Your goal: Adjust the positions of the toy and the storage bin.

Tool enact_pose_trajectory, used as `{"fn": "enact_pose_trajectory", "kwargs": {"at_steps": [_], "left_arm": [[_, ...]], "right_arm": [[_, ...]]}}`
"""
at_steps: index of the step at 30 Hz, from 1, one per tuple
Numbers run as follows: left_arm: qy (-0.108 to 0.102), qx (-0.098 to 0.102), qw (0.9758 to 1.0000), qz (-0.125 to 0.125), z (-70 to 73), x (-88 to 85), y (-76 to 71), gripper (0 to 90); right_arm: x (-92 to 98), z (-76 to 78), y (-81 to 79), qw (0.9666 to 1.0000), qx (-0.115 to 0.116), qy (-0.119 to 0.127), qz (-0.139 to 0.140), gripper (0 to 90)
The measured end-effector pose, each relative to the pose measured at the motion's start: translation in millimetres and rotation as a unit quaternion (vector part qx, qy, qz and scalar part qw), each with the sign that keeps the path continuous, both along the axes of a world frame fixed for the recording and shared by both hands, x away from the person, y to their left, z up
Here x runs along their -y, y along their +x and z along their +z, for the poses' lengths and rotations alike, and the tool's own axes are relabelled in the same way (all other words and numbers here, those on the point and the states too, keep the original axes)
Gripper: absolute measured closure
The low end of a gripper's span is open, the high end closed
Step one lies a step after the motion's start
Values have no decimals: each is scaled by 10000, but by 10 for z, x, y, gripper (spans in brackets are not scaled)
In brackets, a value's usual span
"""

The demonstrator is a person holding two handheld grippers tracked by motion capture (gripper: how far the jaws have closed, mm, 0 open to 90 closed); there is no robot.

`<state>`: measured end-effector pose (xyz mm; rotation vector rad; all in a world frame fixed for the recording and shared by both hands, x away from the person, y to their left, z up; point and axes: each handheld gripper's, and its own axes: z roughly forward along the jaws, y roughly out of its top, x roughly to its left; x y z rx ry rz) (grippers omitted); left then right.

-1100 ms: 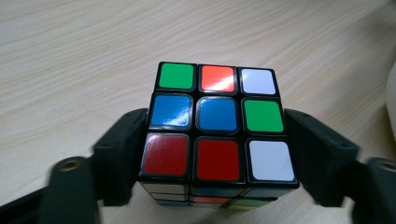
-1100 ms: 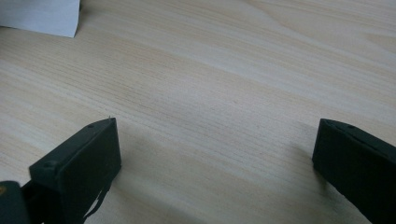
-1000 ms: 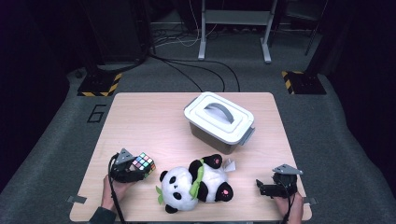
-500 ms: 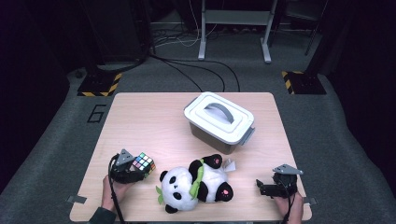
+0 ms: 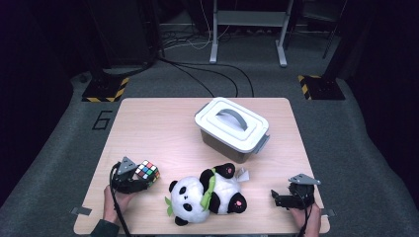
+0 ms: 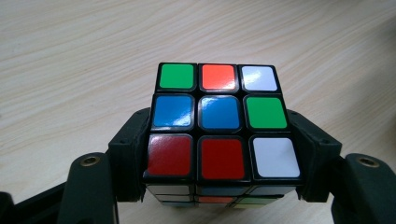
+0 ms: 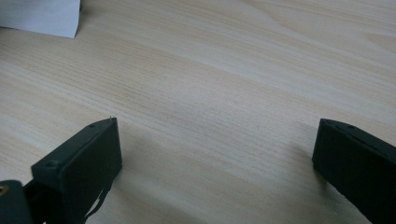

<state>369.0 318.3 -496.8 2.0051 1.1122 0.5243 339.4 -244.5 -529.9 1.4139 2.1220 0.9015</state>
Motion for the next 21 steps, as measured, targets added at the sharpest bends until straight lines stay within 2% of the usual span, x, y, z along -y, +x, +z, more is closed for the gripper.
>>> {"fn": "enact_pose_trajectory", "kwargs": {"at_steps": [21], "left_arm": [[113,32,9995,281,68,-200,84,338]], "right_arm": [[0,0,0,10000,2,1,-4,9]]}}
